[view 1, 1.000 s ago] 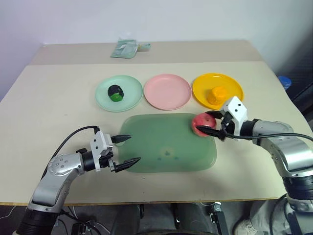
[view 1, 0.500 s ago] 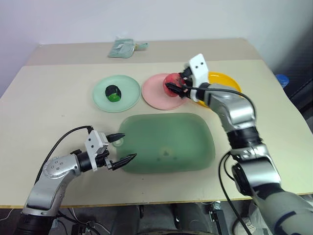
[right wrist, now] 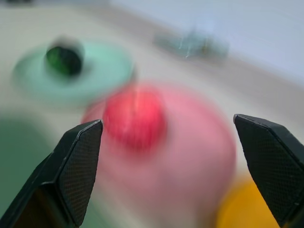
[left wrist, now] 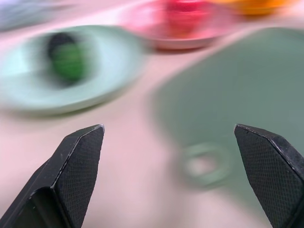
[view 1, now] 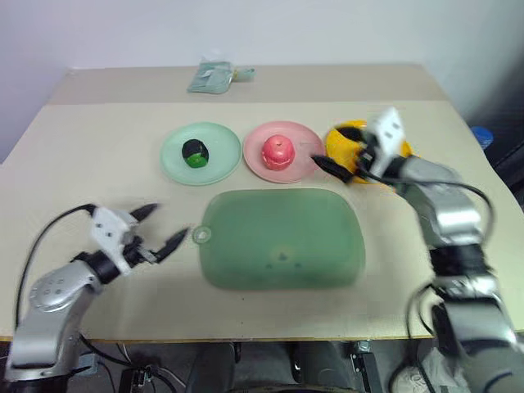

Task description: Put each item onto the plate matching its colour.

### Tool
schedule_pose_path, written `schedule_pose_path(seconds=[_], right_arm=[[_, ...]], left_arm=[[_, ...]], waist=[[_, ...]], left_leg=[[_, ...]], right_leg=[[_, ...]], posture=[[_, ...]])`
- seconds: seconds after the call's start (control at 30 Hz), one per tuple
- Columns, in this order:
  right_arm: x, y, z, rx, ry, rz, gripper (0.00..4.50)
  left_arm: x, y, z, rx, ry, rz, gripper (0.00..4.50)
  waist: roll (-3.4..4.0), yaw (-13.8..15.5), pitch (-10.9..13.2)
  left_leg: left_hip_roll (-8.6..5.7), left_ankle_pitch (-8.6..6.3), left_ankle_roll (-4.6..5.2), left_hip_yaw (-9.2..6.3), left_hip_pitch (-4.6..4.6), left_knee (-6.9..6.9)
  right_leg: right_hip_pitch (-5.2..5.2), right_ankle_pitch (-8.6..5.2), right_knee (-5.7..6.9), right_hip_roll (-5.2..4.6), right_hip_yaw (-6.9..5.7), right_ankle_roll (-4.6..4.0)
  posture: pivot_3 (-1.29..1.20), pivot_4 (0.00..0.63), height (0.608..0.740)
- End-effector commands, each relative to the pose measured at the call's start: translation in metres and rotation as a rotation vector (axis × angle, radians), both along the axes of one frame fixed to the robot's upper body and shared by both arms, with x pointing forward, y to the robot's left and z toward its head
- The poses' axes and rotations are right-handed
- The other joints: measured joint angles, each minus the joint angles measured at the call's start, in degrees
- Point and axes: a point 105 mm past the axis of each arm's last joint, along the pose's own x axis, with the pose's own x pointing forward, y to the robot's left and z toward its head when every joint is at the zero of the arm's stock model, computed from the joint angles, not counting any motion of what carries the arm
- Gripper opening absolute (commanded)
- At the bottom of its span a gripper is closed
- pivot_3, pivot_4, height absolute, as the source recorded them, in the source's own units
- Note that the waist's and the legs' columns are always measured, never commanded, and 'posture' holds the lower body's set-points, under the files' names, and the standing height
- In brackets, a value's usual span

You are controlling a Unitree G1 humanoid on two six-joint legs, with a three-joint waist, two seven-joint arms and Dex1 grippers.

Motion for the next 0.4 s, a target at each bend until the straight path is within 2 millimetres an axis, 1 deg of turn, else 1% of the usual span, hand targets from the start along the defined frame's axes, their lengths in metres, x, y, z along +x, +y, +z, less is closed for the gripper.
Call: schedule_pose_path(seconds=[0.03, 0.13, 0.17, 0.2, 0.27, 0.33, 0.4], right_arm=[[-0.024, -0.031, 0.010, 0.012, 0.005, 0.002, 4.48], [-0.046, -0.067, -0.015, -0.030, 0.109, -0.071, 4.48], [-0.053, -0.078, -0.023, -0.045, 0.144, -0.099, 4.48], [-0.056, -0.085, -0.028, -0.055, 0.158, -0.121, 4.48], [-0.057, -0.091, -0.032, -0.057, 0.169, -0.147, 4.48], [-0.055, -0.093, -0.033, -0.050, 0.159, -0.157, 4.48], [-0.050, -0.093, -0.033, -0.038, 0.153, -0.163, 4.48]], left_arm=[[-0.007, 0.023, 0.011, 0.033, -0.028, 0.080, 4.50], [-0.018, 0.049, 0.009, 0.056, -0.004, 0.173, 4.50], [-0.021, 0.056, 0.009, 0.061, 0.003, 0.197, 4.50], [-0.023, 0.057, 0.009, 0.063, 0.005, 0.208, 4.50], [-0.023, 0.055, 0.011, 0.058, 0.000, 0.215, 4.50], [-0.021, 0.051, 0.014, 0.053, -0.007, 0.214, 4.50], [-0.019, 0.046, 0.017, 0.049, -0.015, 0.213, 4.50]], waist=[[0.02, -0.14, 0.01], [0.01, -0.12, 0.00], [0.01, -0.03, 0.00], [0.01, -0.02, 0.00], [0.00, -0.13, 0.01], [0.00, -0.14, 0.01], [0.00, -0.12, 0.01]], left_leg=[[0.01, 0.00, 0.00, 0.05, 0.04, 0.00], [0.07, 0.00, 0.01, 0.11, 0.24, -0.02], [0.08, -0.01, 0.02, 0.10, 0.31, -0.03], [0.08, -0.01, 0.03, 0.11, 0.37, -0.05], [0.08, -0.02, 0.04, 0.16, 0.54, -0.06], [0.08, -0.02, 0.04, 0.23, 0.94, -0.05], [0.08, -0.02, 0.04, 0.21, 1.02, -0.04]], right_leg=[[0.00, 0.00, 0.02, 0.01, 0.04, 0.00], [0.15, 0.00, 0.05, 0.08, 0.08, -0.01], [0.23, -0.01, 0.05, 0.11, 0.08, -0.02], [0.29, -0.01, 0.03, 0.11, 0.08, -0.02], [0.47, -0.01, 0.00, 0.10, 0.10, -0.02], [0.84, -0.02, -0.02, 0.09, 0.15, -0.03], [0.94, -0.02, -0.02, 0.10, 0.14, -0.03]], posture=[[0.00, 0.150, 0.740], [0.00, 0.150, 0.740], [0.00, 0.150, 0.740], [0.00, 0.150, 0.740], [0.00, 0.150, 0.740], [0.00, 0.150, 0.740], [0.00, 0.150, 0.740]])
